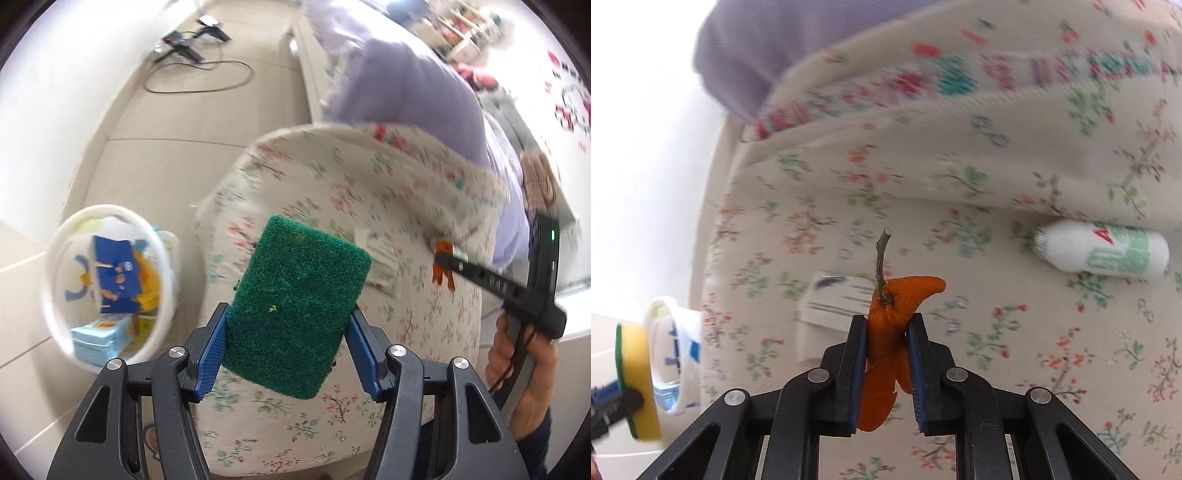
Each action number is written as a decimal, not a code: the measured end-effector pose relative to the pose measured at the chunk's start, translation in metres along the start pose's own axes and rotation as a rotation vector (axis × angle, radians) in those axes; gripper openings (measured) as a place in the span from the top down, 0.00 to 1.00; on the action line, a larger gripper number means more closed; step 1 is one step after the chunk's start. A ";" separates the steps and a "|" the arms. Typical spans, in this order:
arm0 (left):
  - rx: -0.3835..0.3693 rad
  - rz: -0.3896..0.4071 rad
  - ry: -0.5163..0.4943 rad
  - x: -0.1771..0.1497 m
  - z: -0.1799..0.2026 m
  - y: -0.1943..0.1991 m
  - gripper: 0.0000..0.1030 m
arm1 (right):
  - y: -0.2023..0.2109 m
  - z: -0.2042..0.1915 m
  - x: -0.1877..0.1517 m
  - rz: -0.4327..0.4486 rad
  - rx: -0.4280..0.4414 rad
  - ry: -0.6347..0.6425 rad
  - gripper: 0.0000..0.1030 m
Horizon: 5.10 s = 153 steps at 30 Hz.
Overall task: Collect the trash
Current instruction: 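Grasp the green sponge with the left tool while the right tool grasps the orange peel, then carry sponge and peel to the bucket and open both tools, then move both tools back over the bed toward the paper and bottle, then grasp the paper scrap with the left tool while the right tool grasps the white yogurt bottle, then carry paper and bottle to the bucket and open both tools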
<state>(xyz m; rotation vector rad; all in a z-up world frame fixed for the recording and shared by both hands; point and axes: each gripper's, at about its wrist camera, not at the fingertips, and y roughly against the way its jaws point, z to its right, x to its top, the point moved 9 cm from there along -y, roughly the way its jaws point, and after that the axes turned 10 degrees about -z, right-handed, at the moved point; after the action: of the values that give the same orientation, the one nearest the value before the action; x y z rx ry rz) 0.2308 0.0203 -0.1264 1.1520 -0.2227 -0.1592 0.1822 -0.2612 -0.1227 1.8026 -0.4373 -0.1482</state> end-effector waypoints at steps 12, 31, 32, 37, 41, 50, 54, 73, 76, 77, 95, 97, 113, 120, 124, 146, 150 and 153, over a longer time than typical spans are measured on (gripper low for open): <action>0.044 0.018 0.225 0.013 -0.098 0.012 0.38 | -0.024 -0.090 -0.029 -0.054 0.096 0.174 0.82; 0.068 -0.041 0.349 0.017 -0.162 -0.019 0.35 | -0.096 -0.246 -0.059 -0.134 0.278 0.330 0.82; 0.067 -0.042 0.360 0.018 -0.164 -0.019 0.35 | -0.101 -0.252 -0.059 -0.139 0.291 0.329 0.82; 0.066 -0.048 0.433 0.014 -0.182 -0.020 0.31 | -0.118 -0.284 -0.061 -0.152 0.321 0.353 0.82; 0.073 -0.048 0.447 0.012 -0.190 -0.016 0.29 | -0.130 -0.302 -0.061 -0.158 0.324 0.374 0.81; 0.076 0.007 0.476 0.011 -0.196 0.003 0.22 | -0.161 -0.315 -0.061 -0.175 0.291 0.381 0.78; 0.065 0.023 0.470 0.011 -0.192 0.008 0.22 | -0.163 -0.313 -0.057 -0.160 0.256 0.386 0.68; 0.133 0.102 0.307 0.022 -0.116 0.025 0.22 | -0.068 -0.203 -0.047 -0.103 0.136 0.375 0.59; 0.096 0.078 0.254 0.025 -0.081 0.012 0.22 | -0.042 -0.168 -0.039 -0.068 0.059 0.395 0.51; 0.080 0.069 0.235 0.026 -0.069 0.007 0.22 | -0.034 -0.153 -0.032 -0.052 0.031 0.395 0.49; 0.000 -0.125 0.056 0.017 0.108 -0.118 0.22 | 0.016 0.127 0.015 -0.049 -0.412 0.272 0.43; 0.011 -0.144 0.058 0.018 0.115 -0.130 0.22 | 0.015 0.142 0.016 -0.052 -0.433 0.288 0.43; 0.043 -0.118 0.065 0.028 0.140 -0.164 0.86 | -0.035 0.134 0.033 -0.095 -0.409 0.524 0.43; -0.005 -0.082 0.054 0.029 0.137 -0.137 0.93 | -0.052 0.116 0.030 -0.141 -0.349 0.553 0.46; -0.015 -0.063 0.054 0.032 0.130 -0.124 0.94 | -0.049 0.095 0.031 -0.126 -0.271 0.553 0.46; -0.035 0.003 0.058 0.018 0.069 -0.050 0.95 | -0.040 0.011 0.035 -0.145 -0.102 0.444 0.61; -0.025 -0.001 0.074 0.013 0.054 -0.045 0.95 | -0.051 0.003 0.021 -0.151 -0.101 0.452 0.61; -0.026 0.001 0.092 0.016 0.044 -0.042 0.94 | -0.049 -0.008 0.009 -0.156 -0.096 0.468 0.61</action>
<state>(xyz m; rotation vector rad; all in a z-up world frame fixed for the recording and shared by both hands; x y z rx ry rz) 0.2348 -0.0395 -0.1467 1.1307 -0.1399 -0.1074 0.2032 -0.2465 -0.1656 1.7085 0.0430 0.1431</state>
